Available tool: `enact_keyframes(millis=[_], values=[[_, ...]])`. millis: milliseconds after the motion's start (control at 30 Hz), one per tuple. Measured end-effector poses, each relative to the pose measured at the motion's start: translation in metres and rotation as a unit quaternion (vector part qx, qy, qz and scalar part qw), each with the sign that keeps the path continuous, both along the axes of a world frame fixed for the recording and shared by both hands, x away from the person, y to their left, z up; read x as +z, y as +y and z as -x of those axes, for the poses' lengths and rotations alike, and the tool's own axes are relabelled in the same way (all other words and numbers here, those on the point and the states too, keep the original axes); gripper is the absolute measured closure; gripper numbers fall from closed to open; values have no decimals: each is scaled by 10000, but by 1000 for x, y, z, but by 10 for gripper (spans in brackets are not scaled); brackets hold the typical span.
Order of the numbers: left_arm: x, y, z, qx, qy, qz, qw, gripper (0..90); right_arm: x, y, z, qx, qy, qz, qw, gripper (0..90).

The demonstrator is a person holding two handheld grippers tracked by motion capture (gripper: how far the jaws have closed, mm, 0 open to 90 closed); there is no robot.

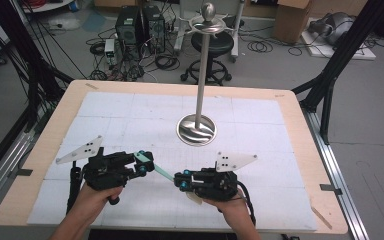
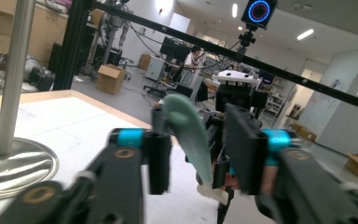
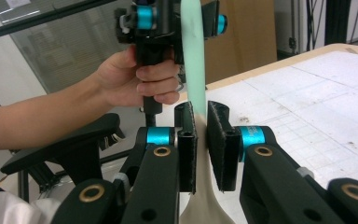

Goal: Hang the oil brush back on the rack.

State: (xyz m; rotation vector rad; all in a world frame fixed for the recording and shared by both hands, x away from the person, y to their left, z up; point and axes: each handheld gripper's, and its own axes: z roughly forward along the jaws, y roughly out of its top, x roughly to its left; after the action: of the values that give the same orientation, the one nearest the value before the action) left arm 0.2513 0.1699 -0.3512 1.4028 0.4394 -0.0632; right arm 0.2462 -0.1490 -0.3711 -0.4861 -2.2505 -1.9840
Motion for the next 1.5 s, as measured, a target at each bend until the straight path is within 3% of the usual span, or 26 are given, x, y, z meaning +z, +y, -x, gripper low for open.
enact_keyframes(millis=[33, 367, 400, 467, 533, 667, 733, 800, 867, 967, 1000, 1067, 1233, 1333, 1433, 1467, 1500], values=[[1, 0, 0, -9, -30, -14, 10000, 717, 0, 0, 0, 5, 2, -12, 10000, 825], [10, -5, 5, -18, -23, -165, 9999, 768, -2, 4, 0, -38, -12, 129, 9999, 796], [11, -5, 6, 9, -49, -197, 9998, 769, -2, 5, 0, -110, 6, 161, 9998, 764], [14, -6, 8, 74, -108, -273, 9995, 771, -1, 6, 0, -284, -26, 222, 9993, 613], [17, -7, 9, 88, -148, -344, 9993, 772, 0, 7, 1, -378, -43, 287, 9989, 587], [23, -10, 11, 339, -161, -649, 9972, 773, 6, 16, 7, -667, -349, 691, 9948, 537], [24, -12, 12, 435, -170, -773, 9959, 773, 13, 26, 13, -848, -702, 1001, 9889, 538], [26, -14, 12, 479, -160, -865, 9950, 773, 15, 29, 15, -847, -782, 1068, 9876, 546], [27, -17, 13, 452, -140, -920, 9946, 774, 19, 38, 18, -894, -951, 1257, 9834, 571], [28, -19, 14, 422, -130, -965, 9944, 773, 19, 42, 18, -883, -1010, 1327, 9820, 591], [29, -19, 14, 395, -125, -1002, 9941, 773, 18, 44, 18, -919, -1077, 1445, 9793, 632], [29, -20, 14, 373, -102, -1055, 9937, 773, 18, 44, 18, -901, -1058, 1463, 9794, 645], [30, -21, 14, 387, -66, -1063, 9936, 773, 18, 44, 19, -833, -1089, 1510, 9790, 790], [29, -21, 14, 354, -87, -1094, 9933, 773, 17, 43, 19, -806, -1072, 1500, 9796, 799], [29, -21, 14, 201, -140, -974, 9949, 758, 16, 43, 18, -637, -982, 1436, 9827, 806], [30, -20, 14, 119, -130, -852, 9962, 629, 15, 42, 17, -525, -886, 1335, 9857, 807], [30, -19, 14, 52, -148, -774, 9969, 629, 15, 42, 17, -525, -886, 1335, 9857, 807]])
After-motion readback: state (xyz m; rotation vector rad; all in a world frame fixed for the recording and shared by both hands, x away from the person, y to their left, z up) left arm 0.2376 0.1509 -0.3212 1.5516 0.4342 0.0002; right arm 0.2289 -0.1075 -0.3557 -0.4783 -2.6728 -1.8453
